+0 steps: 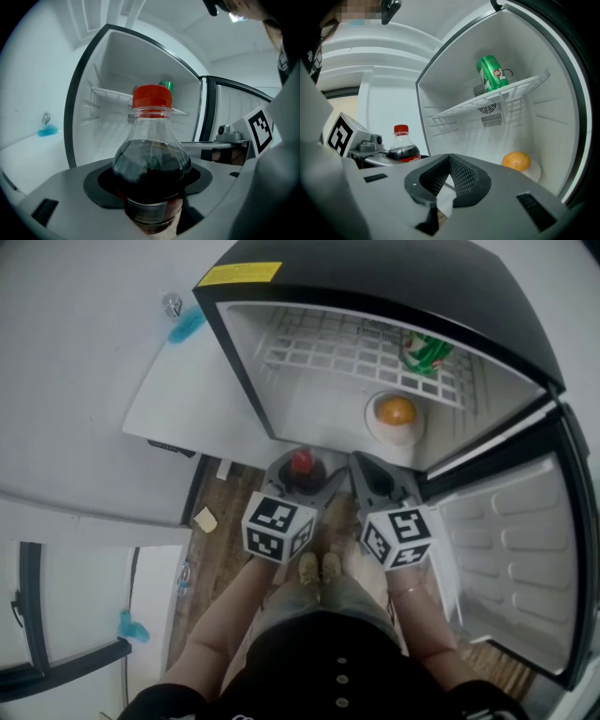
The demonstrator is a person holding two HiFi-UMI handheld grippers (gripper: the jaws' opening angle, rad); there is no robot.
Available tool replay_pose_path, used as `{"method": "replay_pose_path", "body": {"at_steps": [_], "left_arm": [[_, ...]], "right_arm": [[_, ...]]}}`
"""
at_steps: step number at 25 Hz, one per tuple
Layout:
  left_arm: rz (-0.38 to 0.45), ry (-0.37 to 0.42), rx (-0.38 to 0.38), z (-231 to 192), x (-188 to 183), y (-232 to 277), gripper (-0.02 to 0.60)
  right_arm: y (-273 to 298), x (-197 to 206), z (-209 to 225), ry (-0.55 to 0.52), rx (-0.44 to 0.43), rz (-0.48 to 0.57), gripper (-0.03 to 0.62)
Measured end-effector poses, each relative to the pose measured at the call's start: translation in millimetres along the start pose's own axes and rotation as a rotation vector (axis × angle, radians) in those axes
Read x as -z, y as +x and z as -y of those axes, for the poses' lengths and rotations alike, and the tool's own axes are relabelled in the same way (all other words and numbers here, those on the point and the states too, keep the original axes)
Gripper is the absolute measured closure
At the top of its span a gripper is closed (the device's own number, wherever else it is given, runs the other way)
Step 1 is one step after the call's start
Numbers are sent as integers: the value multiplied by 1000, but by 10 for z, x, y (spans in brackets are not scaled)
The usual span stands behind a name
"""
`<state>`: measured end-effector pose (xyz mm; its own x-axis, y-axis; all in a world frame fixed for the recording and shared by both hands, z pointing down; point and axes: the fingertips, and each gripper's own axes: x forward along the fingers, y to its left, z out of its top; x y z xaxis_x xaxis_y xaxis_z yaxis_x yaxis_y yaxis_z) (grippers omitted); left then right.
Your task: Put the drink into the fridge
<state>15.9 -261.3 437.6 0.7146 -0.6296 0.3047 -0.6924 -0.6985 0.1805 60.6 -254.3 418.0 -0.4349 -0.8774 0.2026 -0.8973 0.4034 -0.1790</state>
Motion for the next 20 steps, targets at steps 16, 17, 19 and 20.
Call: {"method": "replay_pose_path", "body": {"at_steps": [16,17,19,20], "left_arm": [[-1,31,42,-220,116,493,258],[2,33,39,-242,112,520,258],[13,42,36,-275,88,578,258],[20,46,36,-289,74,609,258]], "right_arm": [[320,155,485,75,100,-4,586],[332,169,505,74,100,-8,586],[359,197,545,69,103,-16,585],[380,213,564,67,105,-19,585]]}}
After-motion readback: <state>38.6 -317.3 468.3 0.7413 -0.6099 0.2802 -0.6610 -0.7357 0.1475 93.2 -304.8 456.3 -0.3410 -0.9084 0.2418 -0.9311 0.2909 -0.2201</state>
